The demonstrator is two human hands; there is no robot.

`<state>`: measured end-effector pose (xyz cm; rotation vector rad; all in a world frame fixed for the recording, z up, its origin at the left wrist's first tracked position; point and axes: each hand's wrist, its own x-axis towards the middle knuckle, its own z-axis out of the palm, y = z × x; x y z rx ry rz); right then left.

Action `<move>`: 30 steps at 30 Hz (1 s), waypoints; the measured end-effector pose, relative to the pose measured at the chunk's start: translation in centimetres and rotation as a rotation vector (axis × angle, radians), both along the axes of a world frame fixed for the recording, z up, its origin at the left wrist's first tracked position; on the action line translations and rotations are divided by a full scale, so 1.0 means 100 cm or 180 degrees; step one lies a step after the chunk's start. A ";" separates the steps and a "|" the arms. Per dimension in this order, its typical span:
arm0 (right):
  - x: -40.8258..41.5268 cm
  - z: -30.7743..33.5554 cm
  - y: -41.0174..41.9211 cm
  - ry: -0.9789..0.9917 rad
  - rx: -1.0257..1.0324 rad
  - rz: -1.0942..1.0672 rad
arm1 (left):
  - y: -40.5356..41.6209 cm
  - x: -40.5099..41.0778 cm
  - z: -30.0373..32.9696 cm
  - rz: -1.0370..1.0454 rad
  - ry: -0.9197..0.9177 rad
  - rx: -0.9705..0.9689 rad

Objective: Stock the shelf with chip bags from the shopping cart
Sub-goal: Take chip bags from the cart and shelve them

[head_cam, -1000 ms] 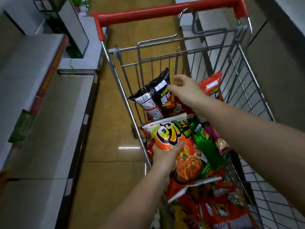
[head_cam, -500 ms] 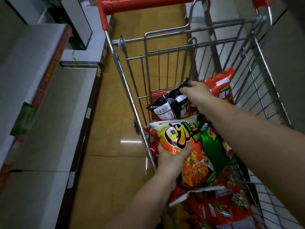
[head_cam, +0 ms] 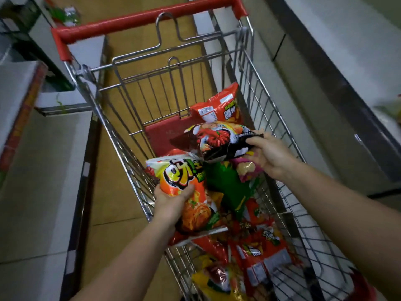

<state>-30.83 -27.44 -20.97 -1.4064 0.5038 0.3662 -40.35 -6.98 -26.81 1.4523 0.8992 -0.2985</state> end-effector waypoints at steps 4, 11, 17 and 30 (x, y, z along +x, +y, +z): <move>-0.039 -0.013 -0.038 0.0231 -0.0233 0.0040 | 0.001 0.000 -0.002 0.0246 -0.0094 0.0037; -0.091 -0.066 -0.048 0.0493 -0.1475 0.0624 | -0.013 -0.013 -0.003 -0.0084 -0.0101 0.0334; -0.096 -0.082 -0.043 0.0630 -0.1768 0.0699 | -0.010 -0.011 -0.004 -0.0270 -0.0098 0.0280; -0.046 -0.082 -0.020 0.0589 -0.1063 0.0433 | -0.002 0.041 0.003 -0.0596 -0.0263 0.0468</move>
